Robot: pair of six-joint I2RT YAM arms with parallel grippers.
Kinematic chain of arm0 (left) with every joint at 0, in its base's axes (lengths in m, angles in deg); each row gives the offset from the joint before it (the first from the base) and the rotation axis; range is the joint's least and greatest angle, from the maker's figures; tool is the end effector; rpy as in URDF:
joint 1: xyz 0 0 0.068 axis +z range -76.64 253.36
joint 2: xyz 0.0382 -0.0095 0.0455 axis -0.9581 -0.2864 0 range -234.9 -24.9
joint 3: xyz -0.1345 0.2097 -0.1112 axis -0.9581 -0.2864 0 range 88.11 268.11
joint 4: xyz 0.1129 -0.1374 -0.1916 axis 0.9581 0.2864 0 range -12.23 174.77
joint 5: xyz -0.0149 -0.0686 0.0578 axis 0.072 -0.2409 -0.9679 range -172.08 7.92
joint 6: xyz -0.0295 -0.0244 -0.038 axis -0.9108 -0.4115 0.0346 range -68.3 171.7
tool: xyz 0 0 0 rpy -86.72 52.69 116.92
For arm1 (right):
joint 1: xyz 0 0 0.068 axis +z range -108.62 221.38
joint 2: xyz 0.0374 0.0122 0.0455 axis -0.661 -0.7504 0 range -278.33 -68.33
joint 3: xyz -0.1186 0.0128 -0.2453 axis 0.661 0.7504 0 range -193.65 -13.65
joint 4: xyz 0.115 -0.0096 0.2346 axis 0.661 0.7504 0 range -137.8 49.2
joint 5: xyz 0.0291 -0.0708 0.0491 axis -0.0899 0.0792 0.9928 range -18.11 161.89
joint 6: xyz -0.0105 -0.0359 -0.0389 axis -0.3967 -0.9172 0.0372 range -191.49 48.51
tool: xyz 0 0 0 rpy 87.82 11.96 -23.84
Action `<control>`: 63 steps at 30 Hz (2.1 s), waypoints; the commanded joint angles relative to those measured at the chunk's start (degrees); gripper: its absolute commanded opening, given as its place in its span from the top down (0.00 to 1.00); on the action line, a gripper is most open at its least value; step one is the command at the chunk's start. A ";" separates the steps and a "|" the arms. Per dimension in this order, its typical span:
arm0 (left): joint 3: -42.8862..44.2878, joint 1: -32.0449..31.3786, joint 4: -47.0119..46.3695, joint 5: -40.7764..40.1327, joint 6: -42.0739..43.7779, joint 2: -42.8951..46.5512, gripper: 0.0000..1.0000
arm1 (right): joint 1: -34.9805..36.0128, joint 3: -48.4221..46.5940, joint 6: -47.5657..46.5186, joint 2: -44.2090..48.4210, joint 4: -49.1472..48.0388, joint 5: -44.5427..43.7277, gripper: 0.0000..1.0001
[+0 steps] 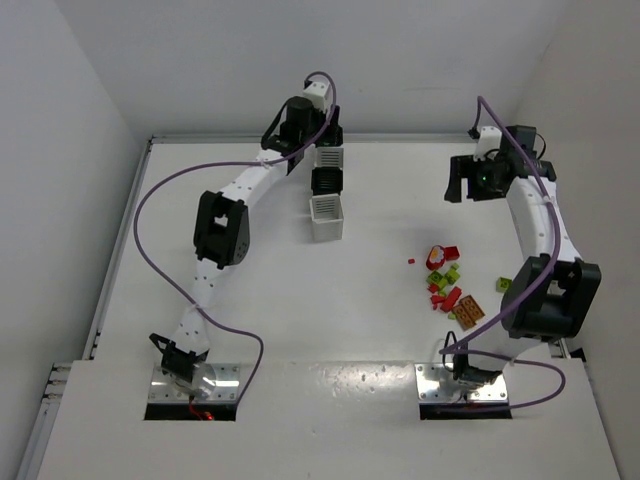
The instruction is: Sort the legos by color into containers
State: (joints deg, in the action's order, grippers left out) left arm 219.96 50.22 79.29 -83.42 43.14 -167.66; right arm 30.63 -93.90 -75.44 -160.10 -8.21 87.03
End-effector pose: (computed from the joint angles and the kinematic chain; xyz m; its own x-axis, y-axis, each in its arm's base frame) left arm 0.5420 -0.2307 0.2622 -0.2510 -0.0544 -0.9664 0.3383 0.9305 -0.1403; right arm 0.3439 -0.0558 0.3028 -0.7642 0.0773 -0.6403 -0.0339 0.9866 0.1595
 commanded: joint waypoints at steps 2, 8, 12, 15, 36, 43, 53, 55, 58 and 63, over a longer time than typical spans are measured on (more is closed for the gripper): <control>2.44 0.11 -4.24 -0.41 -0.23 0.81 0.09 | -0.16 1.94 -3.69 3.79 -1.10 -1.86 0.21; -2.90 0.11 -4.86 3.54 1.17 8.62 0.00 | -0.76 6.59 -10.82 7.20 2.68 -8.18 0.26; -2.92 0.11 6.45 1.98 5.30 13.37 0.00 | -3.14 7.82 -9.94 7.74 6.89 -9.69 0.29; -8.51 1.51 13.23 1.17 6.70 18.82 0.00 | -4.63 11.15 -13.71 10.19 8.57 -11.25 0.32; -25.15 4.15 30.74 21.11 9.79 31.66 0.00 | -21.16 10.29 -73.79 -7.54 19.29 -4.33 0.27; -29.01 6.00 30.74 23.14 7.68 32.72 0.00 | -21.69 3.01 -85.52 -17.99 21.48 -5.99 0.25; -29.55 7.67 30.74 22.08 6.10 31.32 0.00 | -21.69 4.39 -94.22 -19.95 24.74 -8.63 0.24; -29.03 8.19 30.74 22.70 6.10 30.70 0.00 | -21.69 6.33 -95.37 -18.37 24.74 -8.63 0.23; -28.50 8.19 30.74 22.70 6.10 29.65 0.00 | -21.69 8.44 -95.98 -16.79 25.36 -8.10 0.22; -27.97 8.19 30.21 23.75 4.78 27.80 0.00 | -20.55 10.55 -95.99 -16.25 25.36 -6.87 0.21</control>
State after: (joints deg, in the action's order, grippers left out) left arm 190.74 57.87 110.70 -61.39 49.37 -139.05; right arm 9.32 -84.02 -168.88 -179.03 15.71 78.00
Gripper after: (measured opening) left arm 0.995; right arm 0.789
